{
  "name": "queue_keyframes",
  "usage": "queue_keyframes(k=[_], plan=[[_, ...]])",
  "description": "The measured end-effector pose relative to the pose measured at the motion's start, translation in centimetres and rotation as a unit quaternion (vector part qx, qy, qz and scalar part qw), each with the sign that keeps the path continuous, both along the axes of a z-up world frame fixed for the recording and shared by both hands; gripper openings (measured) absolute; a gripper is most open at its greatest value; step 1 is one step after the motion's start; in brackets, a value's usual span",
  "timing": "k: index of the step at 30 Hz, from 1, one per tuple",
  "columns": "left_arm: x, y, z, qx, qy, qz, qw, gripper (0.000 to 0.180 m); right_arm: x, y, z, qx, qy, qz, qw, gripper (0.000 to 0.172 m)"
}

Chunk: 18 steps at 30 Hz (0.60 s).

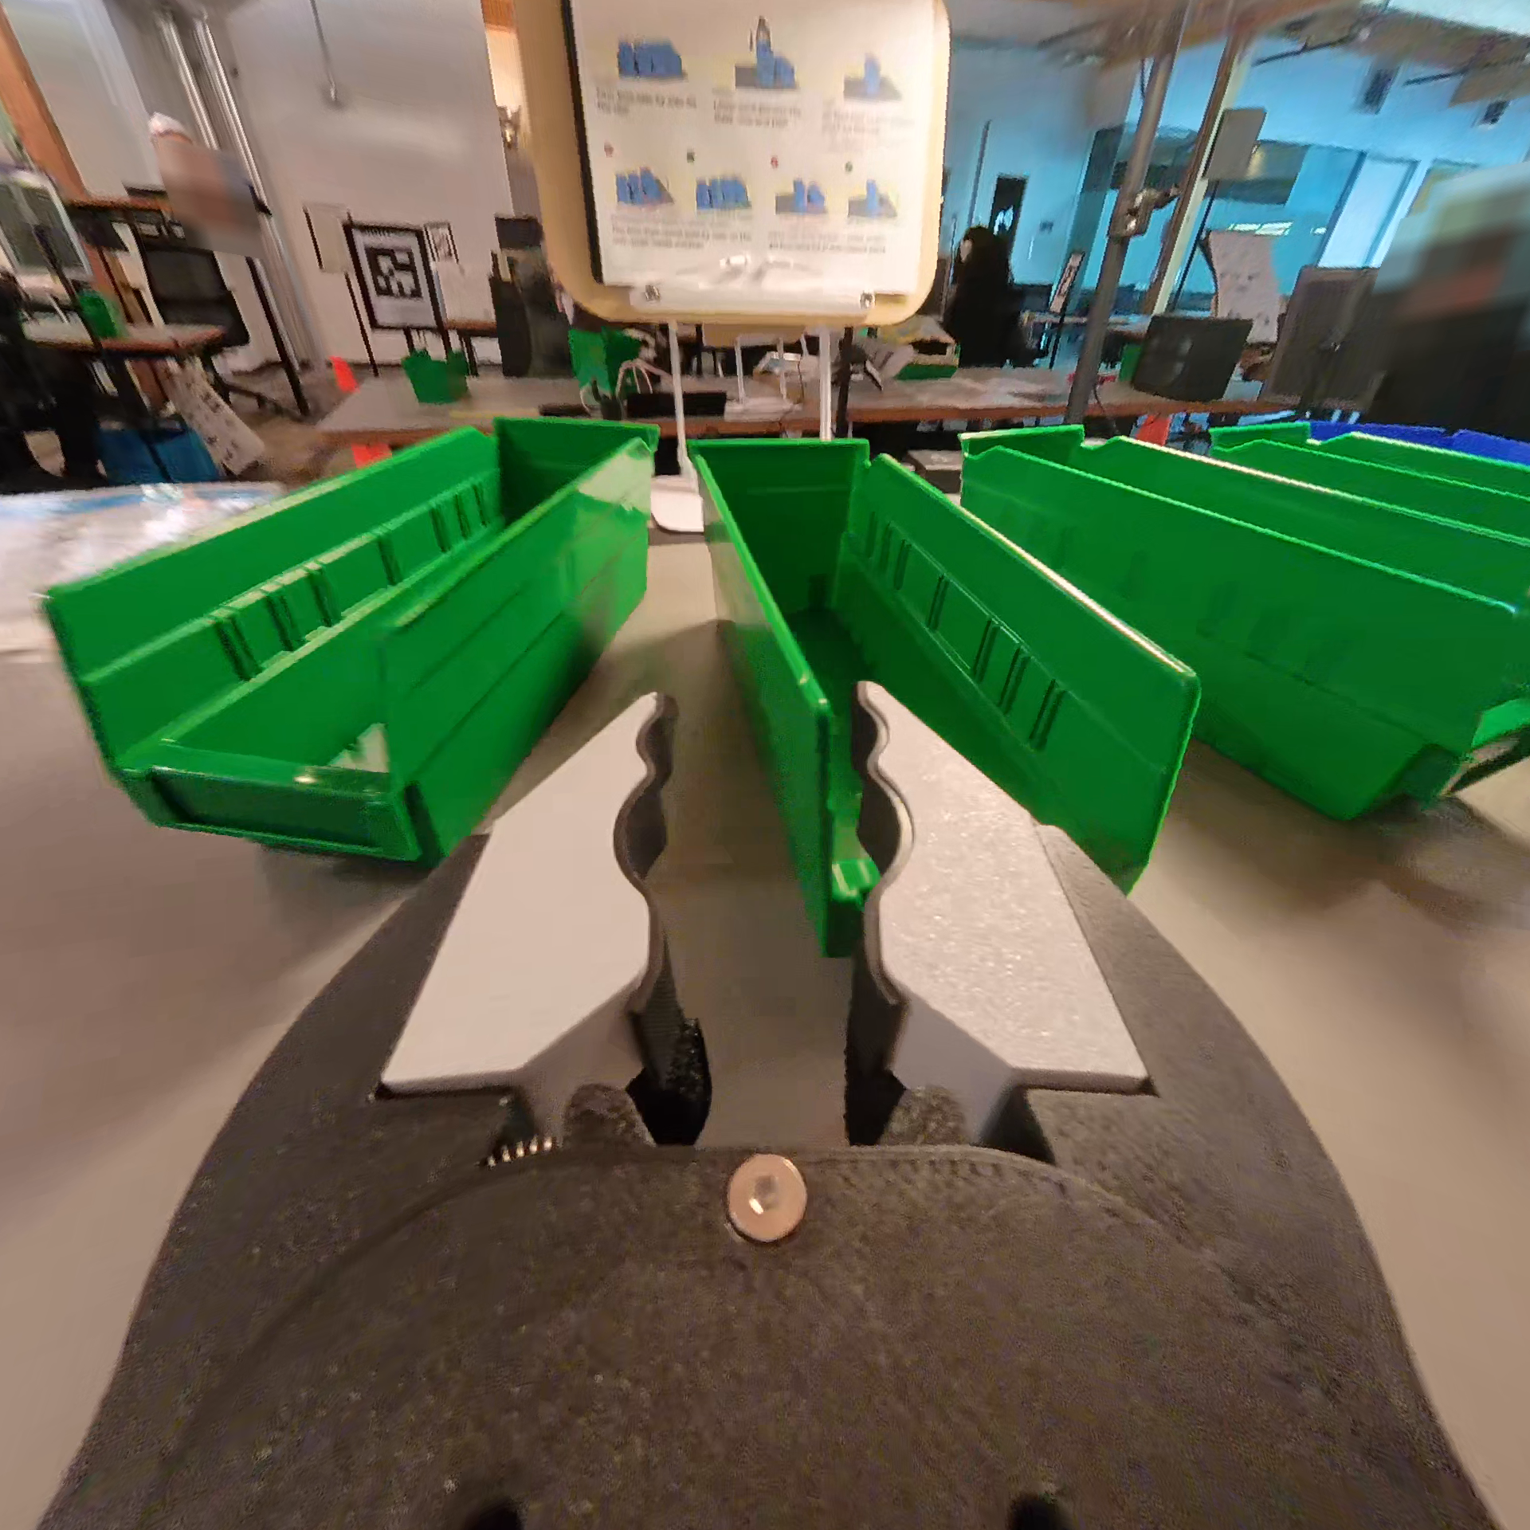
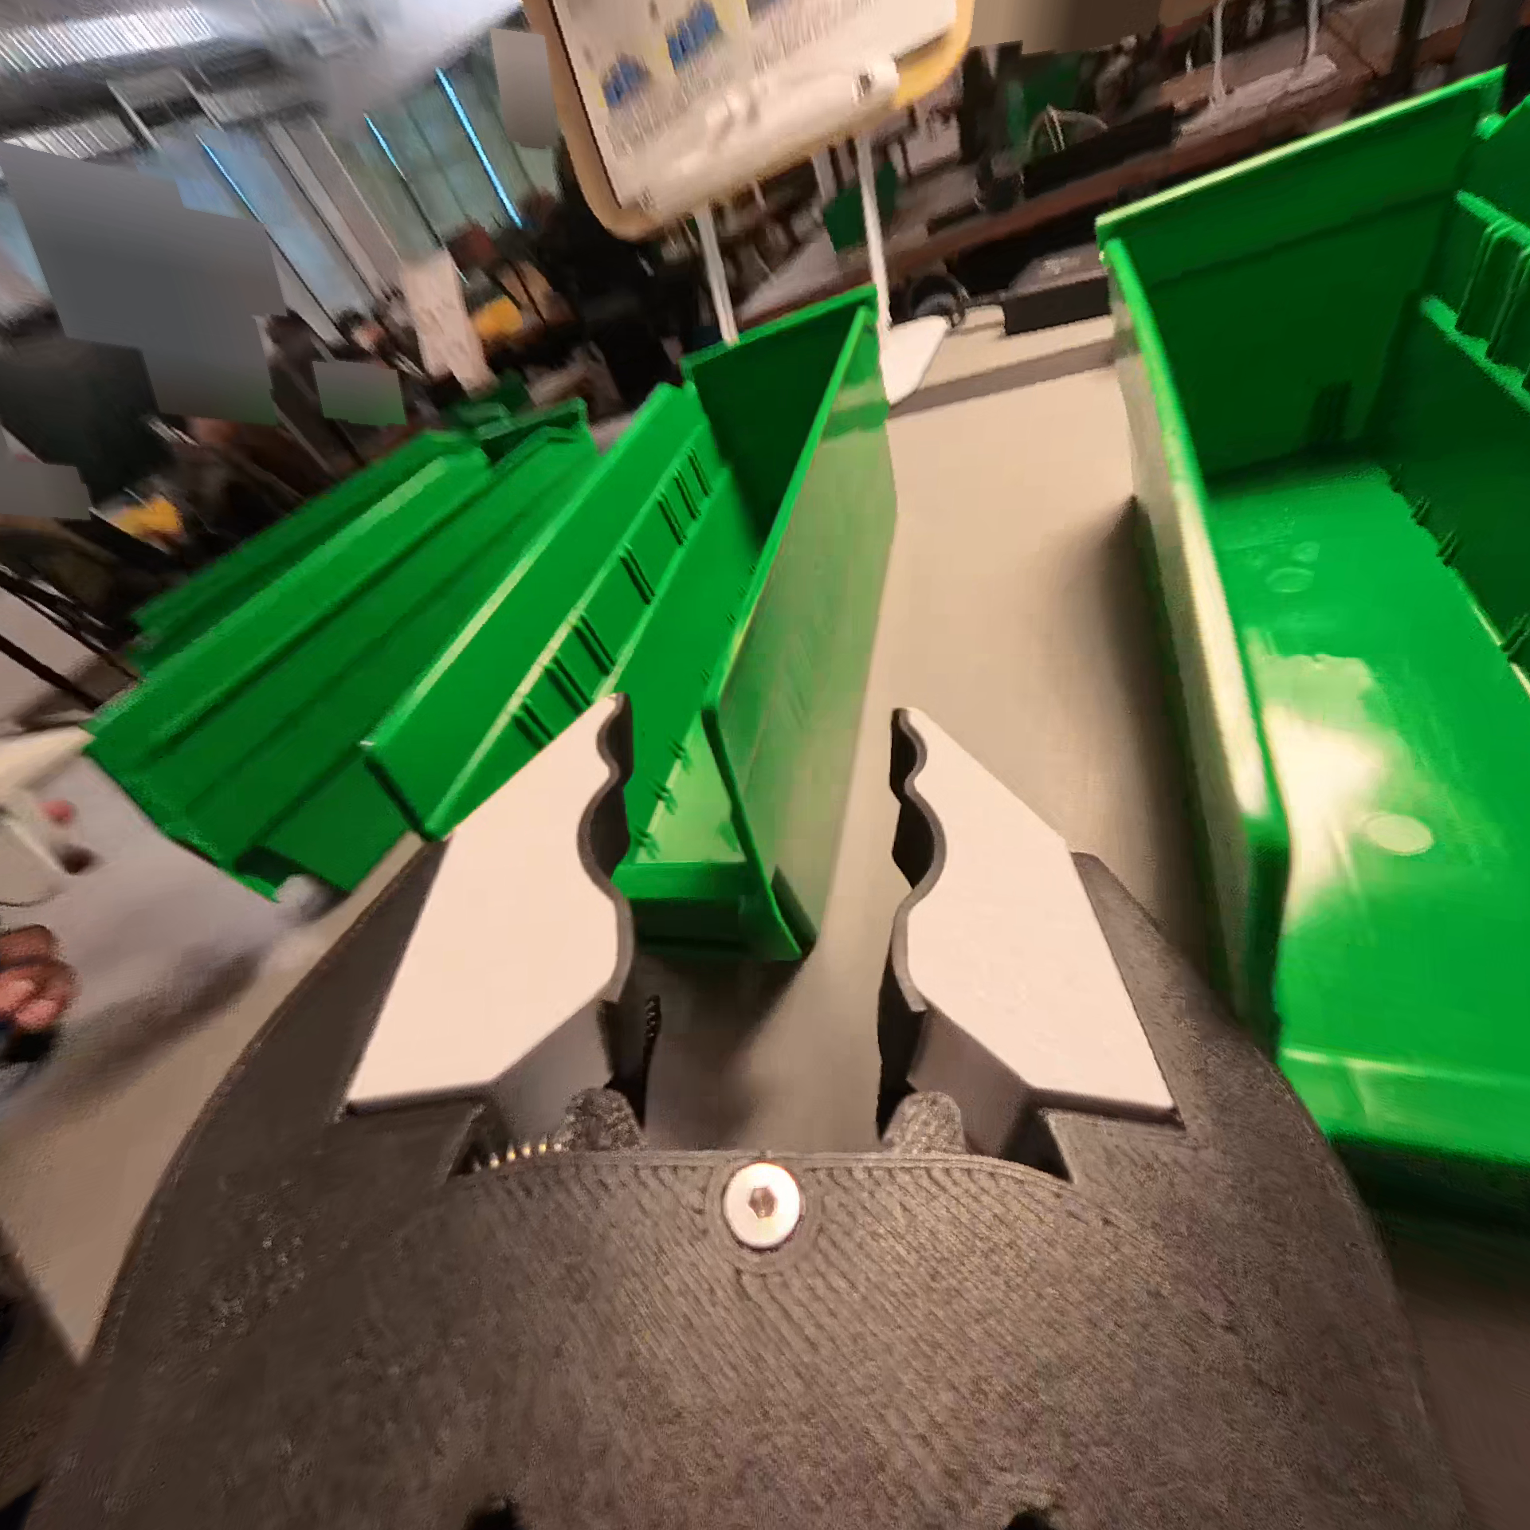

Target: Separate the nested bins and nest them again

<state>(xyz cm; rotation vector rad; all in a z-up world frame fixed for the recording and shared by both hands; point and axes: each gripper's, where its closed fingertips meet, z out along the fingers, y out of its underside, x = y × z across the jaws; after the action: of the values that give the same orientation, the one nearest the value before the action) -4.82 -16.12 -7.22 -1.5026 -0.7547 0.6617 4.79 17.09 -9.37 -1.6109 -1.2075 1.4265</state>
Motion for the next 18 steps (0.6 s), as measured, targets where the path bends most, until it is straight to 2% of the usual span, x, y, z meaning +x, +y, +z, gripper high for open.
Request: queue_keyframes(k=[3, 6, 8, 12, 15, 18], plan=[[-0.6, -3.7, 1.0, 0.012, 0.026, 0.029, 0.999, 0.047, 2.2, -0.8, 2.0, -0.057, 0.076, 0.04, 0.995, 0.064], [-2.9, -7.0, 1.2, 0.004, 0.026, 0.066, 0.997, 0.05, 4.0, -1.7, 3.0, -0.033, 0.107, 0.056, 0.992, 0.063], [-4.7, -8.0, 0.9, -0.016, 0.011, 0.071, 0.997, 0.059, 4.9, -1.6, 3.3, 0.003, 0.11, 0.047, 0.993, 0.063], [-8.0, -7.9, 0.5, -0.054, 0.005, 0.053, 0.997, 0.071, 6.9, 1.9, 5.6, 0.066, 0.14, -0.026, 0.988, 0.073], [-9.1, -6.4, 0.2, -0.067, 0.02, 0.018, 0.997, 0.073, 8.4, 5.3, 7.7, 0.073, 0.176, -0.073, 0.979, 0.079], [-9.9, -5.4, -1.5, -0.087, 0.008, 0.005, 0.996, 0.072, 8.7, 7.7, 7.4, 0.082, 0.158, -0.099, 0.979, 0.089]])
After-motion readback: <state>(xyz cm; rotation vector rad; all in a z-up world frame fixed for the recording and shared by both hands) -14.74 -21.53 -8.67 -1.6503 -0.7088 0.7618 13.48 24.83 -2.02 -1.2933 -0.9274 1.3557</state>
